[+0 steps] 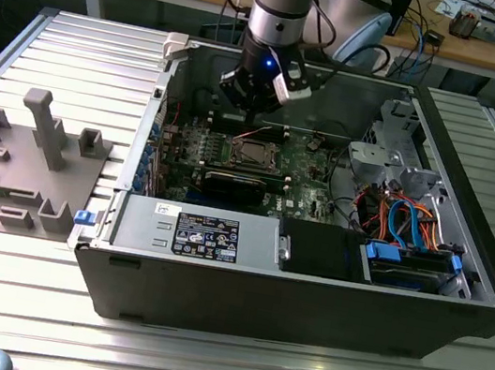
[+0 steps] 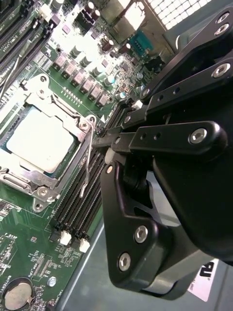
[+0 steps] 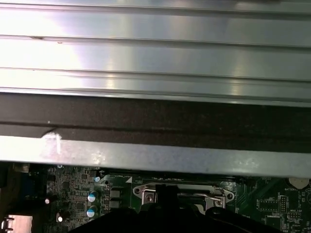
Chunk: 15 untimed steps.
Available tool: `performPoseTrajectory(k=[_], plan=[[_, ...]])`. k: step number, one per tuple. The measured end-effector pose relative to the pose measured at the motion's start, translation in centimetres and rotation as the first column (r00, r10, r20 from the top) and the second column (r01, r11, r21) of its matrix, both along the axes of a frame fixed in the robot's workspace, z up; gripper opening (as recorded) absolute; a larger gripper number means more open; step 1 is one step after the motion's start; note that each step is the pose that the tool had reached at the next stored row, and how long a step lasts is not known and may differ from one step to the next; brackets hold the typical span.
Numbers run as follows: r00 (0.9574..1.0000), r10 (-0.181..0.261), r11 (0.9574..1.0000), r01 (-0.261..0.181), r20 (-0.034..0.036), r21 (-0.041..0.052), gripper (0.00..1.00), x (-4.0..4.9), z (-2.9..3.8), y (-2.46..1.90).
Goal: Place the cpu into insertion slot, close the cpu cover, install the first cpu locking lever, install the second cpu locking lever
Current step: 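Install the first cpu locking lever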
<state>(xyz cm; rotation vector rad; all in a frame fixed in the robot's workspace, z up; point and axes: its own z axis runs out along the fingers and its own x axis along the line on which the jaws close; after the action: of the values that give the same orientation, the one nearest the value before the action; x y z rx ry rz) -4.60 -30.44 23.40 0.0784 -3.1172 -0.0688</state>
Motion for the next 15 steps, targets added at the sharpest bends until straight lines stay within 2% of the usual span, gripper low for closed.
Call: performPoseTrajectory(k=[6, 15], plan=[[0.9993, 0.037, 0.9993, -0.037, 0.0001, -0.0004, 0.11, 0.00, -0.48, 0.36], [0.9993, 0.037, 0.9993, -0.037, -0.0002, -0.0006, 0.11, 0.13, -1.36, 0.38]])
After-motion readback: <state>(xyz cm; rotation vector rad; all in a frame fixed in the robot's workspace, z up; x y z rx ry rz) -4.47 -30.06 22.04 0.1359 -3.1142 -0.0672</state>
